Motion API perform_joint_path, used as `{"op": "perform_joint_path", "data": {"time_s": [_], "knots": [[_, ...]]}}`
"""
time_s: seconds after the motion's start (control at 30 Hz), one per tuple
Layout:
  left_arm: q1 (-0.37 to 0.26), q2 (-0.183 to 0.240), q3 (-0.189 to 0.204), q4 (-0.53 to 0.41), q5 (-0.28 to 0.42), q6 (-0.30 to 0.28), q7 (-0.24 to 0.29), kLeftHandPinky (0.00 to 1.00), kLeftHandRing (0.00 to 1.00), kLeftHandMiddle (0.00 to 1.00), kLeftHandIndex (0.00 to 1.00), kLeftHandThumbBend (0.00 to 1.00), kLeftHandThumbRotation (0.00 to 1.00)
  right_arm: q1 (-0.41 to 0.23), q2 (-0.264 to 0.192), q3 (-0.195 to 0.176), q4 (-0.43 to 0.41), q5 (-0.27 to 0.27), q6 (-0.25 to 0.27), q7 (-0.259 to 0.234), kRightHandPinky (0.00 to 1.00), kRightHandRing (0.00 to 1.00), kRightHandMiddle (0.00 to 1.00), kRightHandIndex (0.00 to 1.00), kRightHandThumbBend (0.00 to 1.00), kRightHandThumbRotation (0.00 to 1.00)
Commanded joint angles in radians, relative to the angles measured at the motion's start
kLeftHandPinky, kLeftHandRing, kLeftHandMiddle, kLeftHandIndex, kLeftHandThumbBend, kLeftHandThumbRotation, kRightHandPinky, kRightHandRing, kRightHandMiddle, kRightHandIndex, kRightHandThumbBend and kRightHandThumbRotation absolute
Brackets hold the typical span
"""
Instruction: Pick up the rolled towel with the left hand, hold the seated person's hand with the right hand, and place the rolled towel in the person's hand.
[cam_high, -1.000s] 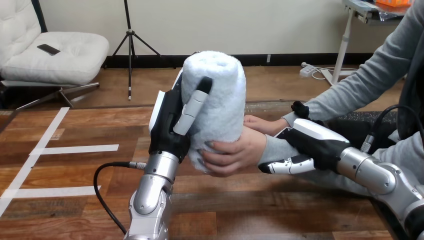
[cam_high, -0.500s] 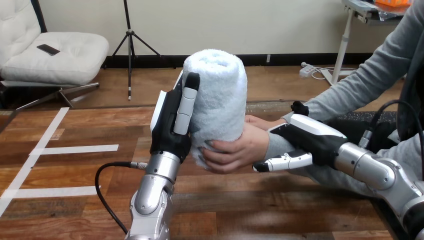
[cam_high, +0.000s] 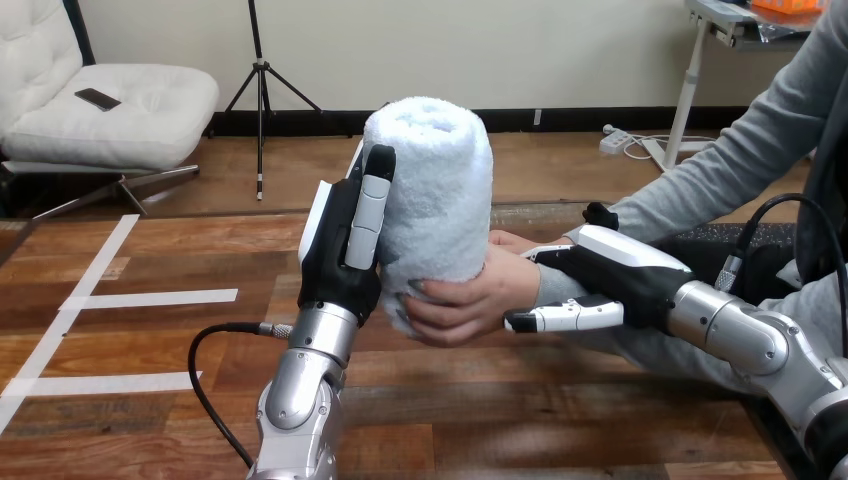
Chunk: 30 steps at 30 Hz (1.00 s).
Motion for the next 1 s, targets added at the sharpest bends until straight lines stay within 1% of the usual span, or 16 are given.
{"op": "perform_joint_path", "data": {"time_s": [0.0,0.2,0.3,0.4,0.5,0.6,0.7,0.8,0.9,0.97], "knots": [[-0.032,-0.001,-0.002,-0.033,-0.015,-0.015,-0.014,1.0,0.99,0.98,0.98,1.0,0.97,-0.067,-0.006,-0.017,-0.043,0.0,-0.01,-0.025,0.69,0.82,0.84,0.87,1.0,0.92],[-0.024,-0.004,0.0,-0.045,-0.024,-0.016,-0.02,1.0,0.99,0.98,0.99,1.0,0.96,-0.057,-0.01,-0.027,-0.058,0.012,-0.008,-0.017,0.69,0.82,0.84,0.87,1.0,0.94],[-0.013,-0.003,-0.002,-0.065,-0.031,-0.013,-0.027,1.0,1.0,0.98,0.99,1.0,0.95,-0.048,-0.013,-0.036,-0.065,0.02,-0.015,-0.027,0.69,0.82,0.84,0.87,1.0,0.95],[0.001,-0.002,-0.005,-0.091,-0.035,-0.011,-0.03,1.0,1.0,0.99,1.0,1.0,0.93,-0.031,-0.018,-0.051,-0.094,0.037,-0.005,-0.027,0.69,0.81,0.84,0.87,1.0,0.96],[0.013,0.004,-0.004,-0.107,-0.042,-0.016,-0.042,1.0,1.0,0.99,1.0,1.0,0.92,-0.014,-0.02,-0.07,-0.119,0.061,-0.007,-0.024,0.68,0.81,0.83,0.87,1.0,0.97],[0.034,0.008,-0.006,-0.141,-0.039,-0.014,-0.041,1.0,1.0,0.99,0.99,1.0,0.92,0.002,-0.03,-0.077,-0.134,0.052,-0.036,-0.063,0.68,0.8,0.83,0.86,1.0,0.98],[0.057,0.015,-0.007,-0.177,-0.044,-0.009,-0.055,1.0,1.0,0.99,0.99,1.0,0.93,0.031,-0.03,-0.109,-0.168,0.094,-0.04,-0.05,0.68,0.8,0.83,0.86,1.0,0.99],[0.088,0.018,-0.009,-0.227,-0.044,0.003,-0.056,1.0,1.0,1.0,0.99,1.0,0.93,0.055,-0.035,-0.129,-0.2,0.114,-0.068,-0.058,0.67,0.8,0.84,0.86,1.0,1.0],[0.119,0.019,-0.009,-0.275,-0.048,0.014,-0.058,1.0,1.0,1.0,0.99,1.0,0.95,0.088,-0.037,-0.154,-0.247,0.146,-0.047,-0.045,0.69,0.81,0.84,0.86,1.0,1.0],[0.147,0.022,-0.01,-0.317,-0.048,0.021,-0.06,1.0,1.0,1.0,0.98,1.0,0.96,0.118,-0.041,-0.172,-0.293,0.171,-0.044,-0.038,0.71,0.83,0.85,0.87,1.0,1.0]]}}
